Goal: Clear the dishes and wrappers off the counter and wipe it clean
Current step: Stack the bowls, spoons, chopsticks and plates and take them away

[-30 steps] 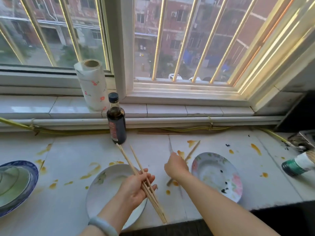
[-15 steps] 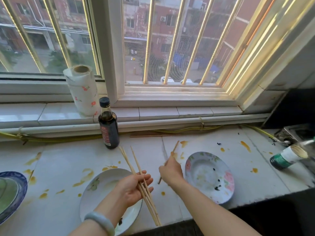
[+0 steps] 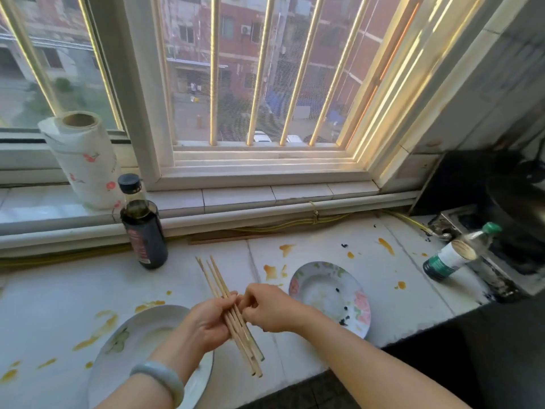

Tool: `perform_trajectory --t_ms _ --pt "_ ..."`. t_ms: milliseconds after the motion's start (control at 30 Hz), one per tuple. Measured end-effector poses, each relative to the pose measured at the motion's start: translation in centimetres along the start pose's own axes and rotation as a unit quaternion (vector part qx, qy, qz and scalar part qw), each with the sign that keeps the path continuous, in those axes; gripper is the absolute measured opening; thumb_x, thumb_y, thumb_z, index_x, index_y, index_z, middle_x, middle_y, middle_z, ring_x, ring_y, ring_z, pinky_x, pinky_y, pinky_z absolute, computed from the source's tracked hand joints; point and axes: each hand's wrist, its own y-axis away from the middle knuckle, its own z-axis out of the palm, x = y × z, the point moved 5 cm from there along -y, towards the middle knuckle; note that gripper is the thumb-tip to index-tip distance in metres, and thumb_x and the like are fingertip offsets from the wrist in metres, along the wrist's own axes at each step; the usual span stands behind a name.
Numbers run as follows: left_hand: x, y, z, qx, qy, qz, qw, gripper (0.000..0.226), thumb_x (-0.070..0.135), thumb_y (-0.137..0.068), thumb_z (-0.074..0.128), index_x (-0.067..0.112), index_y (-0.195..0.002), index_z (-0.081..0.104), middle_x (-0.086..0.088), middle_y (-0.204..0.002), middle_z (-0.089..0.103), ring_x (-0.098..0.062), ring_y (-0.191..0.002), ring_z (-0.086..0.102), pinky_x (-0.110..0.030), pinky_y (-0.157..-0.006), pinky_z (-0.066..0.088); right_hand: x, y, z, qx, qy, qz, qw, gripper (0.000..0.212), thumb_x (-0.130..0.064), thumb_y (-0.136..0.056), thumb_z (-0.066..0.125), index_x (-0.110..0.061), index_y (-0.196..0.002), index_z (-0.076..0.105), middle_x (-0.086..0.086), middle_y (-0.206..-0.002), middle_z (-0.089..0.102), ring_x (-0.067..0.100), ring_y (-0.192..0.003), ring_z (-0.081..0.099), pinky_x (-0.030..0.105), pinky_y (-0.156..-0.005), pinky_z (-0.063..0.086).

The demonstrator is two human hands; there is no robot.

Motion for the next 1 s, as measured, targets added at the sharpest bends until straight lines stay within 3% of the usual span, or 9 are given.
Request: perform_trajectory --t_ms 100,233,433,567,733,800,867,1000 --pt "1.2 0.5 -1.5 0.026 -0.007 0.005 1.000 0.013 0.000 -0.100 0.042 0.001 -0.100 0.055 -0.015 -0.081 0.059 -0.024 -0.057 0.067 -0.039 -0.051 0.058 0.4 -4.4 -1.9 0.061 0.065 -0.002 0.996 0.020 -0.020 -0.091 0.047 -0.017 -0.105 0.061 0.004 -0.112 0.063 0.021 -0.099 0.057 0.038 -0.088 0.051" --pt "2.7 2.2 -4.1 0.041 -0.025 0.010 0.999 0.015 -0.001 -0.098 0.045 0.003 -0.107 0.057 -0.014 -0.080 0.065 -0.025 -0.072 0.068 -0.041 -0.058 0.060 -0.2 -10.8 -3.0 0.059 0.169 0.004 0.984 0.039 -0.017 -0.096 0.040 -0.013 -0.133 0.048 0.011 -0.136 0.052 0.030 -0.120 0.051 0.037 -0.095 0.045" --pt "4.7 5.0 -7.9 0.051 -0.039 0.036 0.997 0.015 -0.002 -0.096 0.048 0.004 -0.106 0.058 -0.012 -0.080 0.068 -0.021 -0.067 0.071 -0.042 -0.065 0.060 -1.9 -18.0 -2.6 0.040 0.318 -0.016 0.947 0.035 -0.005 -0.091 0.038 -0.007 -0.125 0.044 0.015 -0.116 0.060 0.033 -0.091 0.056 0.035 -0.068 0.042" --pt "5.2 5.7 -9.1 0.044 -0.052 0.038 0.997 0.018 -0.002 -0.096 0.049 0.004 -0.110 0.058 -0.012 -0.082 0.069 -0.022 -0.075 0.071 -0.042 -0.065 0.061 -1.9 -20.2 -2.0 0.049 0.360 -0.039 0.931 0.030 -0.004 -0.095 0.037 -0.006 -0.122 0.050 0.014 -0.116 0.062 0.033 -0.100 0.060 0.036 -0.070 0.043" --pt "5.3 5.1 -9.1 0.057 -0.048 0.041 0.996 0.018 -0.001 -0.095 0.050 0.003 -0.111 0.059 -0.012 -0.081 0.069 -0.022 -0.073 0.071 -0.046 -0.072 0.060 -2.3 -19.0 -1.0 0.036 0.463 -0.108 0.879 0.021 -0.008 -0.093 0.045 -0.013 -0.110 0.057 0.004 -0.102 0.064 0.026 -0.083 0.061 0.031 -0.064 0.043" --pt "5.1 4.6 -8.6 0.061 -0.046 0.031 0.997 0.015 0.001 -0.096 0.050 0.003 -0.108 0.060 -0.012 -0.081 0.069 -0.022 -0.073 0.070 -0.047 -0.073 0.059 -2.3 -17.6 -0.4 0.028 0.478 -0.149 0.865 0.021 -0.009 -0.091 0.045 -0.014 -0.108 0.054 0.005 -0.104 0.065 0.028 -0.088 0.063 0.030 -0.065 0.041" --pt "4.8 3.9 -8.1 0.066 -0.048 0.021 0.996 0.013 0.004 -0.098 0.049 0.004 -0.103 0.060 -0.011 -0.081 0.068 -0.022 -0.074 0.068 -0.046 -0.072 0.058 -2.0 -15.9 0.2 0.024 0.476 -0.175 0.862 0.020 -0.008 -0.090 0.042 -0.013 -0.107 0.051 0.007 -0.102 0.065 0.031 -0.092 0.063 0.032 -0.065 0.039" --pt "4.5 2.4 -7.2 0.074 -0.052 0.005 0.996 0.014 0.007 -0.099 0.048 0.005 -0.104 0.061 -0.010 -0.080 0.068 -0.023 -0.070 0.069 -0.045 -0.069 0.059 -1.6 -12.9 0.5 0.024 0.461 -0.197 0.865 0.018 -0.012 -0.090 0.042 -0.014 -0.106 0.048 0.005 -0.087 0.062 0.028 -0.073 0.059 0.033 -0.056 0.041"
